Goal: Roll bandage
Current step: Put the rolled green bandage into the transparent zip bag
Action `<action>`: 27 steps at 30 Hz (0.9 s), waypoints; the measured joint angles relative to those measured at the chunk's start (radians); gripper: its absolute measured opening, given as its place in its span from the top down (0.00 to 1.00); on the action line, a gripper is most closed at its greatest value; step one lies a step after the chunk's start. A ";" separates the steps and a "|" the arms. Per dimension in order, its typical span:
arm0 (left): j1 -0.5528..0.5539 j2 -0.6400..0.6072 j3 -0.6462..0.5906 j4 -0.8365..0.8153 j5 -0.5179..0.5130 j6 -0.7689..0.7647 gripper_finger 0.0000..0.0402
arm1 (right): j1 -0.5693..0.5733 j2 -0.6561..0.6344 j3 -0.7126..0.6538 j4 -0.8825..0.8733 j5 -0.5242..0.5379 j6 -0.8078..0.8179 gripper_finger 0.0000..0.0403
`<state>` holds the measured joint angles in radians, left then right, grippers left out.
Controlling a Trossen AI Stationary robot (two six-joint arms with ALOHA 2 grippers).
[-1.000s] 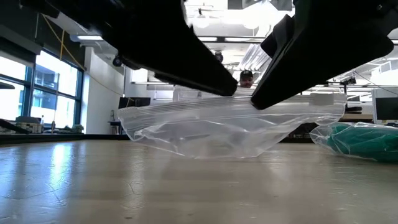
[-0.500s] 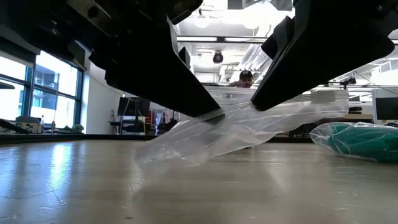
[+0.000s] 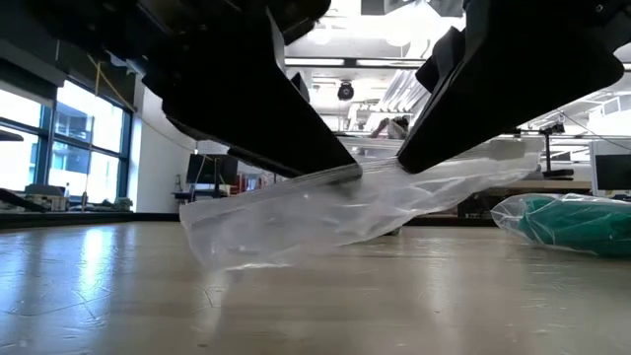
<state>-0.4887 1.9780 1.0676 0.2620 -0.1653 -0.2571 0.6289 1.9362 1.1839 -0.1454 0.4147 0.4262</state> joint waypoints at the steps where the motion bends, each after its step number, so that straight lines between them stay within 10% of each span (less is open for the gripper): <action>1: 0.005 0.006 0.000 0.005 0.010 -0.015 0.82 | 0.000 0.000 0.000 0.000 0.000 0.002 0.96; 15: 0.044 0.035 -0.001 -0.005 0.067 -0.076 0.88 | 0.000 0.000 0.000 0.001 0.003 0.016 0.90; 27: -0.089 -0.016 0.076 -0.166 -0.481 0.048 1.00 | 0.021 0.000 0.040 -0.023 -0.025 -0.084 0.64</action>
<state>-0.5775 1.9618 1.1439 0.0958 -0.6465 -0.2088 0.6497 1.9358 1.2239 -0.1680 0.3900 0.3423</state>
